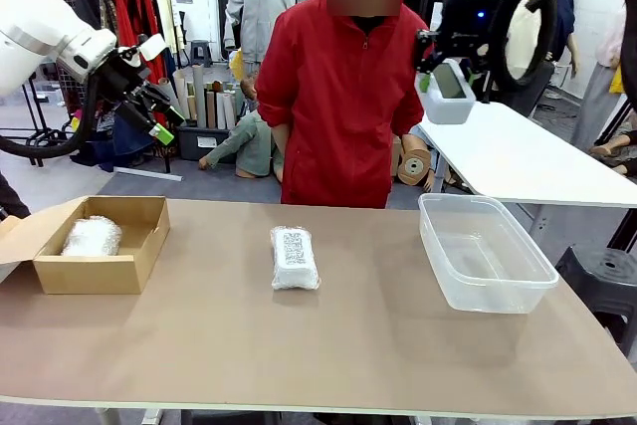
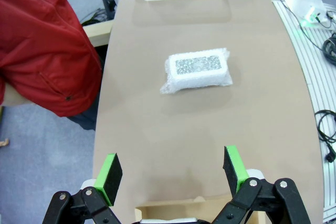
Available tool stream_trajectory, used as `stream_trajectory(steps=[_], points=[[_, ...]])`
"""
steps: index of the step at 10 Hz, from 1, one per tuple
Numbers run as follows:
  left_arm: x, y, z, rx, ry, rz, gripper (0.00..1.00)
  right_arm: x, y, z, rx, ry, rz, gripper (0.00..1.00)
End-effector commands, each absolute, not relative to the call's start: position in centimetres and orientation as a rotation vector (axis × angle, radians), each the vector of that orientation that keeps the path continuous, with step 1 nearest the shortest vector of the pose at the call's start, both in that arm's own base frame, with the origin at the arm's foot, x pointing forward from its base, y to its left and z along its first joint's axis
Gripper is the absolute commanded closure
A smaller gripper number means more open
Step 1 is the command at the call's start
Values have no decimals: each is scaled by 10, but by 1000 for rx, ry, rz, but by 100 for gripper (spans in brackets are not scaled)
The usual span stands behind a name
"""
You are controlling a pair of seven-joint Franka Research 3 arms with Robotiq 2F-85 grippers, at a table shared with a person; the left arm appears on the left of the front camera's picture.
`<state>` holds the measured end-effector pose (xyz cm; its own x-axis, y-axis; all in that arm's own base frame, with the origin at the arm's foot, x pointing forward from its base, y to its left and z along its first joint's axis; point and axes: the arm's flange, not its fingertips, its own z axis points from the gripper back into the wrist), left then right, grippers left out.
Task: Separate and place wrapped and unwrapped clocks.
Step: If the picked Digital clock is wrapped, place it in the Package Box ; if not, place it in the Organizing box.
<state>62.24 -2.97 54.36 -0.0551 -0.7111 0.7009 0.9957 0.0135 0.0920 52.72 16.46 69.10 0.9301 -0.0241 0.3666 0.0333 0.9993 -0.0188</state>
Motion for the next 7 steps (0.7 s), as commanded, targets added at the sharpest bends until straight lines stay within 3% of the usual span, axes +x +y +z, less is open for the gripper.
stream_trajectory(steps=[1, 7], points=[[622, -29, 545, -537, -685, -1503, 0, 518, 134, 677, -21, -402, -69, 100], [622, -29, 545, -537, -685, -1503, 0, 511, 83, 664, -6, -389, -189, 100]])
